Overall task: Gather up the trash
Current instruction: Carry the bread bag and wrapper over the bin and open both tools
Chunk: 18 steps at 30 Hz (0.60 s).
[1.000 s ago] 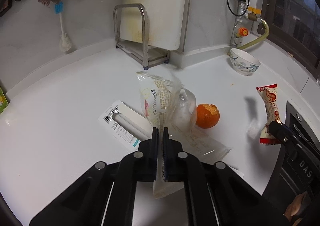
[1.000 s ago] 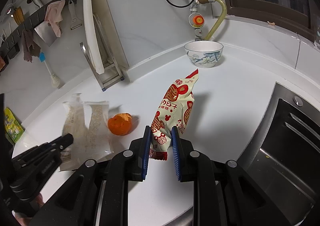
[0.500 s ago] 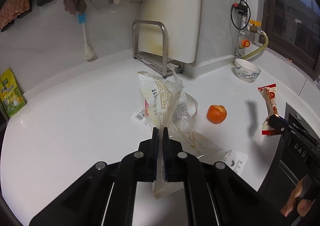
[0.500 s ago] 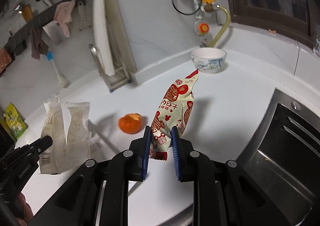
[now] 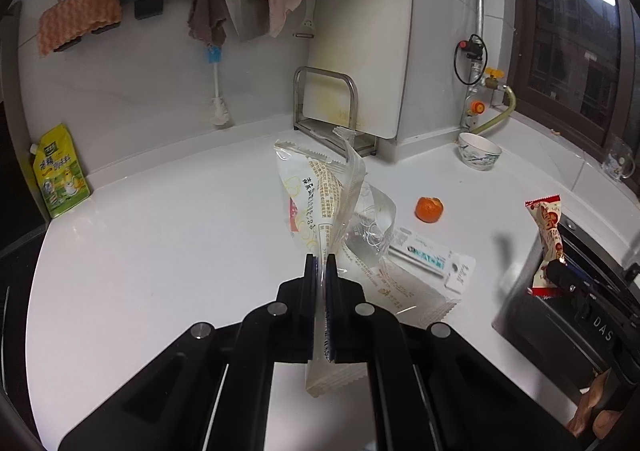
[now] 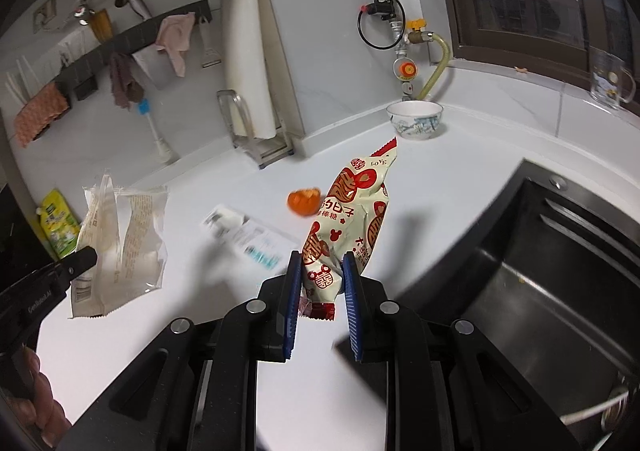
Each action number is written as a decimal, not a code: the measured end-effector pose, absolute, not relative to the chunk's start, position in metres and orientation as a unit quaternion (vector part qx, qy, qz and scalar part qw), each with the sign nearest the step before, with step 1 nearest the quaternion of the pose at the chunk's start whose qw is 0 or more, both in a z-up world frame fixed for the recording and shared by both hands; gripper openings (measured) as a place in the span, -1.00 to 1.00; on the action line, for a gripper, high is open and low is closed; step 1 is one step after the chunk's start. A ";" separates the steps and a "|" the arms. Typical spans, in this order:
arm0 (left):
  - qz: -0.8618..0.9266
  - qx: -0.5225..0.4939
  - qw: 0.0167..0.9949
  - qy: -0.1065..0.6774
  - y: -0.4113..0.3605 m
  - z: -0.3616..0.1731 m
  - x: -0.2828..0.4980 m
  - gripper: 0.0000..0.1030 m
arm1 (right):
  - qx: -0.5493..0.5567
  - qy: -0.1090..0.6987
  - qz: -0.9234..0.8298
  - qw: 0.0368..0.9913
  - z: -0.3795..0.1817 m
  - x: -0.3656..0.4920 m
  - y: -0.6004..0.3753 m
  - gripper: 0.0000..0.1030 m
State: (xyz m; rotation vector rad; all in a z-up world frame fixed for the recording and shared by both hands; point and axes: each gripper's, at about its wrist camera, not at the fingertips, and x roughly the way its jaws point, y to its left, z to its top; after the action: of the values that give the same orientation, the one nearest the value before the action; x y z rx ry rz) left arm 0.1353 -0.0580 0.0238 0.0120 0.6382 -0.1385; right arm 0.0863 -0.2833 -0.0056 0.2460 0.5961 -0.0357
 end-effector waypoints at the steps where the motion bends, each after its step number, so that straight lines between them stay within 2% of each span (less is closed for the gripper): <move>1: -0.070 0.005 0.947 0.313 -0.055 0.024 0.127 -0.90 | 0.122 0.293 -0.017 0.948 -0.007 0.074 -0.280 -0.61; 18: -0.122 0.029 0.936 0.329 -0.035 -0.009 -0.008 -0.90 | 0.113 0.319 0.001 0.941 -0.031 -0.086 -0.235 -0.61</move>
State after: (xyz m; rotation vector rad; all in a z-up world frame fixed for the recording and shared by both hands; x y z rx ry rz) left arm -0.0083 -0.0353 -0.0093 0.0593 0.6724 -0.2499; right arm -0.0863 -0.2353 -0.0307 0.2305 0.6502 0.0016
